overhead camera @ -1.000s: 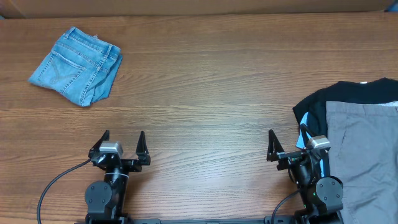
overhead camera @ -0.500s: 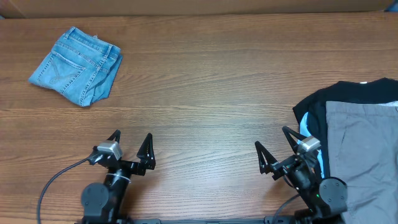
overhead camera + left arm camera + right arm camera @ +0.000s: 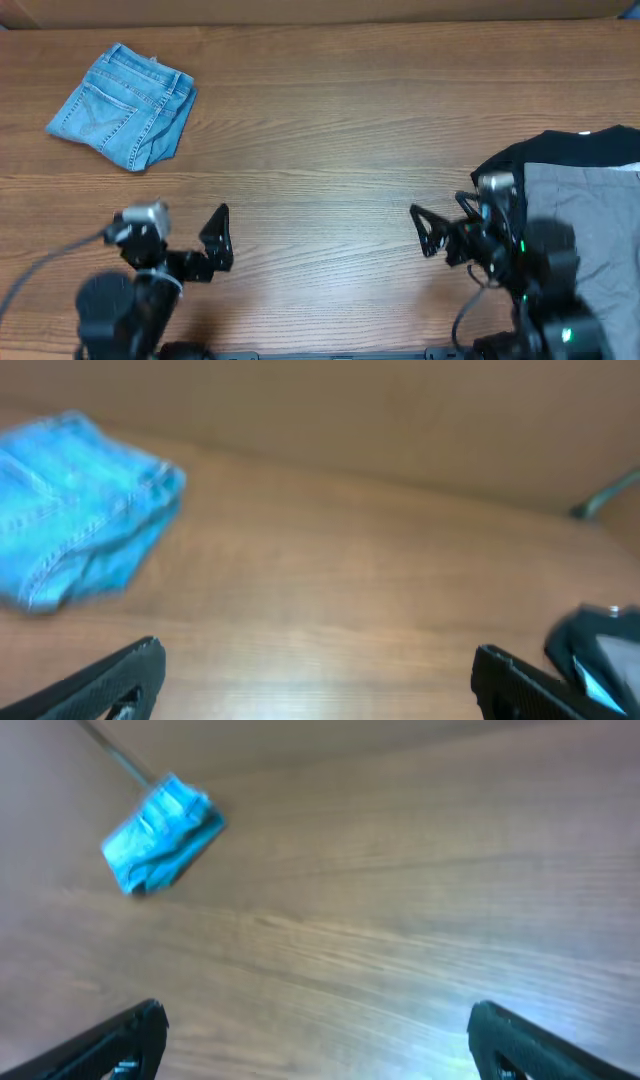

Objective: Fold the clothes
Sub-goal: 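Move the right gripper to the grey shorts on the clothes stack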

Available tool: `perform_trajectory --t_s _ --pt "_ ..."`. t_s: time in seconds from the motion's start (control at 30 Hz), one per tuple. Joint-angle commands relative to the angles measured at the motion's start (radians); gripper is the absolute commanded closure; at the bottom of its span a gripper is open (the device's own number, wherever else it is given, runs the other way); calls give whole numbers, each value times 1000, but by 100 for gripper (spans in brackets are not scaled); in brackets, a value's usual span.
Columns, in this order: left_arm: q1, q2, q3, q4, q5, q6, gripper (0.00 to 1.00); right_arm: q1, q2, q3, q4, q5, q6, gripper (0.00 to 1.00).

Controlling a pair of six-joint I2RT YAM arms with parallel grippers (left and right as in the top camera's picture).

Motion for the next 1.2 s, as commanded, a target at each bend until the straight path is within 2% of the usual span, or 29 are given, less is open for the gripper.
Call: perform_trajectory --t_s 0.0,0.13,0.2,0.3,0.5,0.67,0.8,0.97,1.17 --pt "10 199 218 -132 16 19 0 -8 195 246 -109 2 -51 0" --pt "10 381 411 -305 24 24 0 -25 413 527 -350 -38 -50 0" --pt "10 445 470 -359 24 73 0 -26 518 655 -456 -29 -51 0" --pt "10 504 505 -397 29 100 0 -26 619 742 -510 -8 -50 0" --pt "10 561 504 -415 122 101 0 -30 735 749 -510 87 -24 0" --pt "10 585 504 -441 120 101 0 -101 796 749 -517 347 195 0" --pt "10 596 504 -462 121 101 0 -236 847 749 -503 412 303 0" --pt "10 613 504 -473 120 101 0 -404 948 749 -436 449 344 0" --pt "10 638 504 -474 120 101 0 -473 1094 749 -407 445 305 0"
